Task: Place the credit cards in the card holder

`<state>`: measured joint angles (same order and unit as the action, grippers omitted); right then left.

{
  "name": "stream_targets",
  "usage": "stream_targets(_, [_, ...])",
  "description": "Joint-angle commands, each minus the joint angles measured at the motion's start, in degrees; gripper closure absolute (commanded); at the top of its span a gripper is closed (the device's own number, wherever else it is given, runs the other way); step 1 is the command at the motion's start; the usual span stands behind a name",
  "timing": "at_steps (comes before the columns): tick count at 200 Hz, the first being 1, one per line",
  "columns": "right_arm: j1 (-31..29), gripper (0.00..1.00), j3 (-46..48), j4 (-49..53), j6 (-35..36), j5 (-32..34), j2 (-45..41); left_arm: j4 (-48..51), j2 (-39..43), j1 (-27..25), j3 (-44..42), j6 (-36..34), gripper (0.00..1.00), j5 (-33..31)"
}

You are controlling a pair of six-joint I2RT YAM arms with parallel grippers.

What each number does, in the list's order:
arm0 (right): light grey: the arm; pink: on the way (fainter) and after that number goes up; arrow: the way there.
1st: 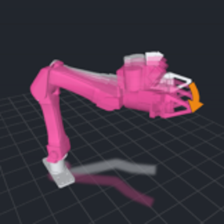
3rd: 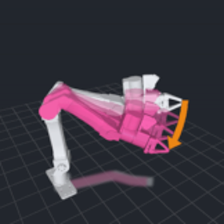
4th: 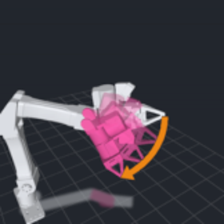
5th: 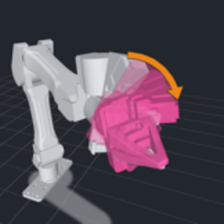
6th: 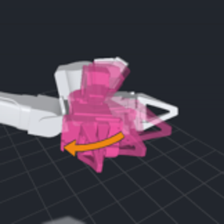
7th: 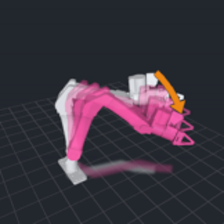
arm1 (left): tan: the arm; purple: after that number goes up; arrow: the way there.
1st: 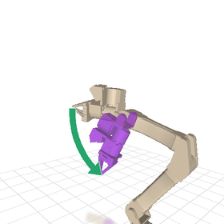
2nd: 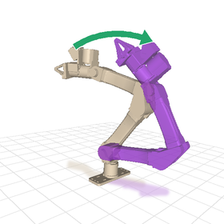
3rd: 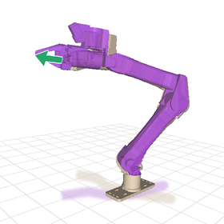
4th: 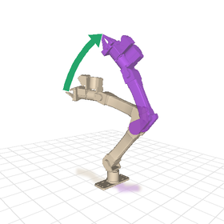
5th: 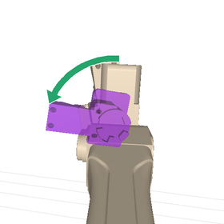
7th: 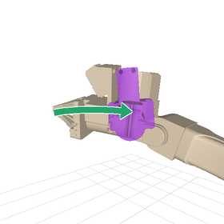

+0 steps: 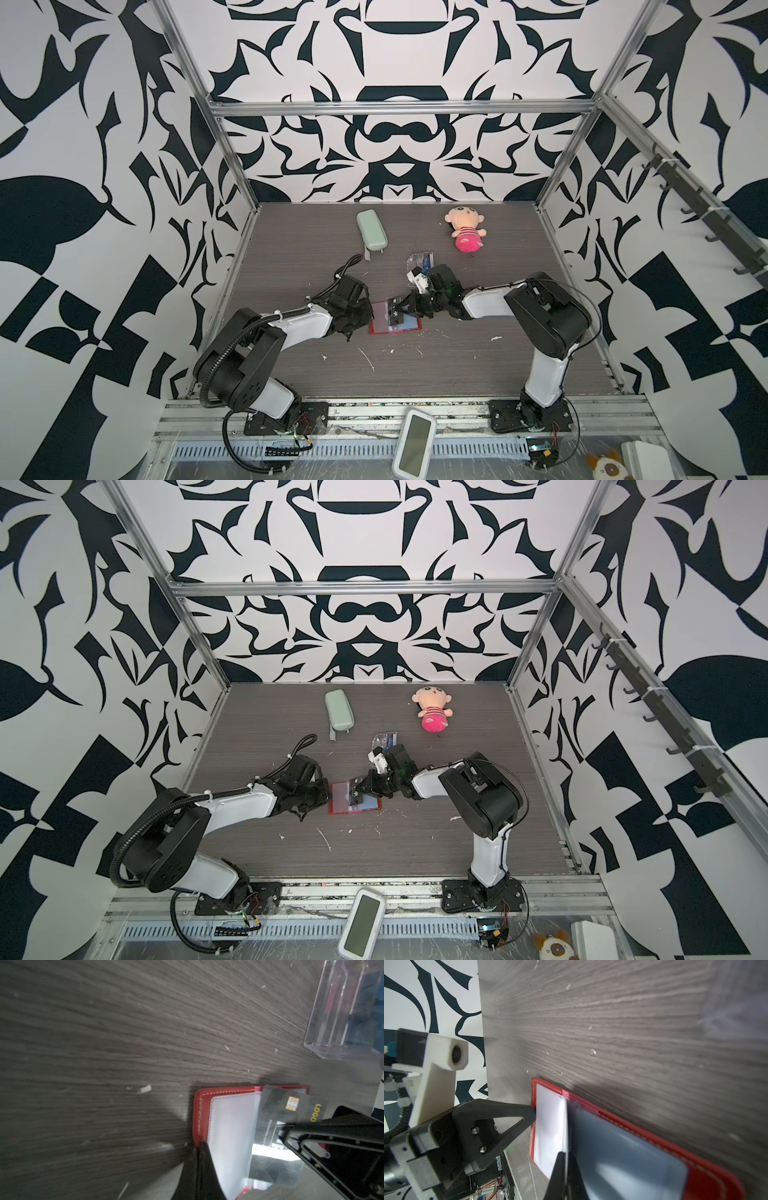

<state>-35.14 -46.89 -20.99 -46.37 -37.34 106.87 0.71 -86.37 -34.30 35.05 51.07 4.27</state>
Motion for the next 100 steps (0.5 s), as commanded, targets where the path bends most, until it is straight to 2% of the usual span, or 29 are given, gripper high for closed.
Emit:
stream_targets(1, [-0.7, 1.0, -1.8, 2.8, 1.4, -1.4, 1.1, 3.9, -2.5, -0.3, -2.0, 0.3, 1.0, -1.3])
stream_targets(100, [-1.0, 1.0, -2.8, 6.3, 1.7, -1.2, 0.4, 4.2, -2.9, -0.7, -2.4, 0.4, 1.0, -2.3])
